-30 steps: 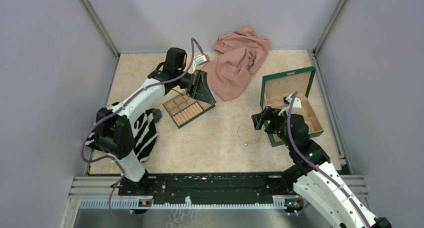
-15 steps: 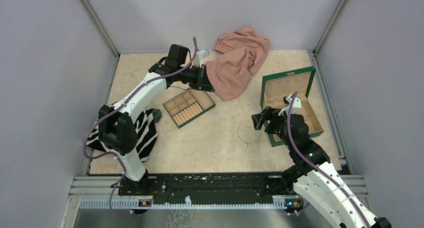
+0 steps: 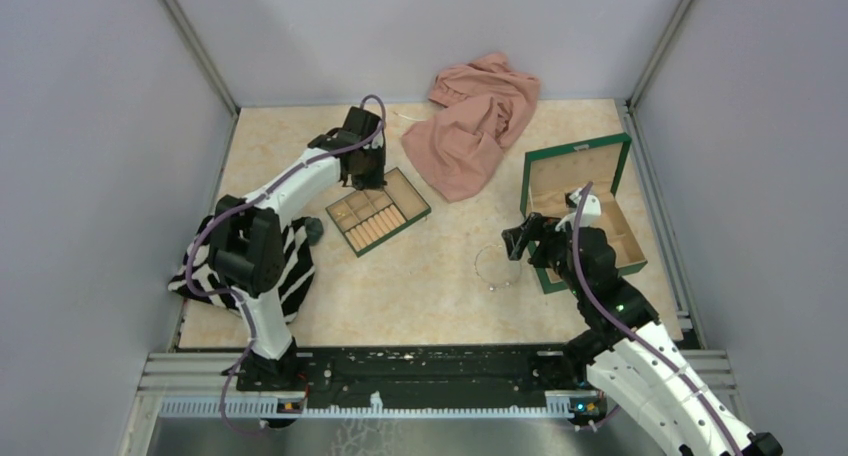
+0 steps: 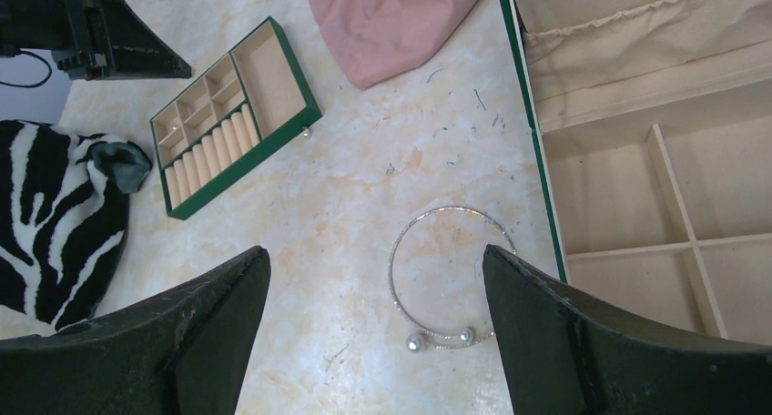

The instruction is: Organize the mixed jewelry

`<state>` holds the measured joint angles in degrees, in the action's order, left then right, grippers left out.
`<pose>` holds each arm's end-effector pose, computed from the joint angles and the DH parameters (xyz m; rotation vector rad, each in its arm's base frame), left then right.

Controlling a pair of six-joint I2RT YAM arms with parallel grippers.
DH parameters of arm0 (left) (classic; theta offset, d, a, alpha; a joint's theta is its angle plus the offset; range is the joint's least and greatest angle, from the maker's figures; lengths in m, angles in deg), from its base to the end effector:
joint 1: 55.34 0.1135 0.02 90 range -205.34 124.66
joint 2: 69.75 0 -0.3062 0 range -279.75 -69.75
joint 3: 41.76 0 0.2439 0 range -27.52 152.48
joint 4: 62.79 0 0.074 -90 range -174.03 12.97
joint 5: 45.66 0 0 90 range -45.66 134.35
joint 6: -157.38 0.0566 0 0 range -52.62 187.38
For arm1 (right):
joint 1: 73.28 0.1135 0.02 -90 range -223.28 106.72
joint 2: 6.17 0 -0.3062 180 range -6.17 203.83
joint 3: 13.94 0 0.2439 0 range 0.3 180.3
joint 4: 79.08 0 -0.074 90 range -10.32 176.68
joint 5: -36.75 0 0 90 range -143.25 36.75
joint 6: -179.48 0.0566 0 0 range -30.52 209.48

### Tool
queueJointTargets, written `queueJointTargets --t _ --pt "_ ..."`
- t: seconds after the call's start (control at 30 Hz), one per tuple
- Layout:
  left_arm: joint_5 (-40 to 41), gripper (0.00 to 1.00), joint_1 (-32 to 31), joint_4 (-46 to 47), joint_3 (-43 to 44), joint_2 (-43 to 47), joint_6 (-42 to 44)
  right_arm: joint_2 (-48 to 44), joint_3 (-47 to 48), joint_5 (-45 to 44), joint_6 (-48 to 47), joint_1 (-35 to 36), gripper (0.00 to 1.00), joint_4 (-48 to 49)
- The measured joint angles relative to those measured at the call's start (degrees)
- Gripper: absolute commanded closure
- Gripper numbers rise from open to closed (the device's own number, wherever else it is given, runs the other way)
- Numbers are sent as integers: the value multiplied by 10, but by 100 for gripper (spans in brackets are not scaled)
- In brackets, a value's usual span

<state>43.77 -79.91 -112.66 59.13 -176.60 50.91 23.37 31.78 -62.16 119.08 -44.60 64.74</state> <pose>0.3860 -0.1771 0.2732 0.1855 2.5647 -0.2890 0.1006 0.0451 0.2880 0.1220 1.9483 0.5320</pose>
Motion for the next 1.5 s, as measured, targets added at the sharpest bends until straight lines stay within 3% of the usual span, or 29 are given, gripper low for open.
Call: queueJointTargets --t 0.4,0.67,0.93,1.2,1.33,1.5 --pt "70 100 19 23 18 -78 -23 2 0 0 0 0 14 0" --pt "85 100 34 46 18 -84 -42 3 0 0 0 0 14 0" --pt "85 64 36 39 45 -107 -45 6 0 0 0 0 14 0" --pt "71 60 31 33 35 -90 -41 7 0 0 0 0 14 0" --pt "92 53 -8 36 5 -34 -24 9 0 0 0 0 14 0" --pt "119 56 -138 50 4 -1 -20 9 0 0 0 0 14 0"
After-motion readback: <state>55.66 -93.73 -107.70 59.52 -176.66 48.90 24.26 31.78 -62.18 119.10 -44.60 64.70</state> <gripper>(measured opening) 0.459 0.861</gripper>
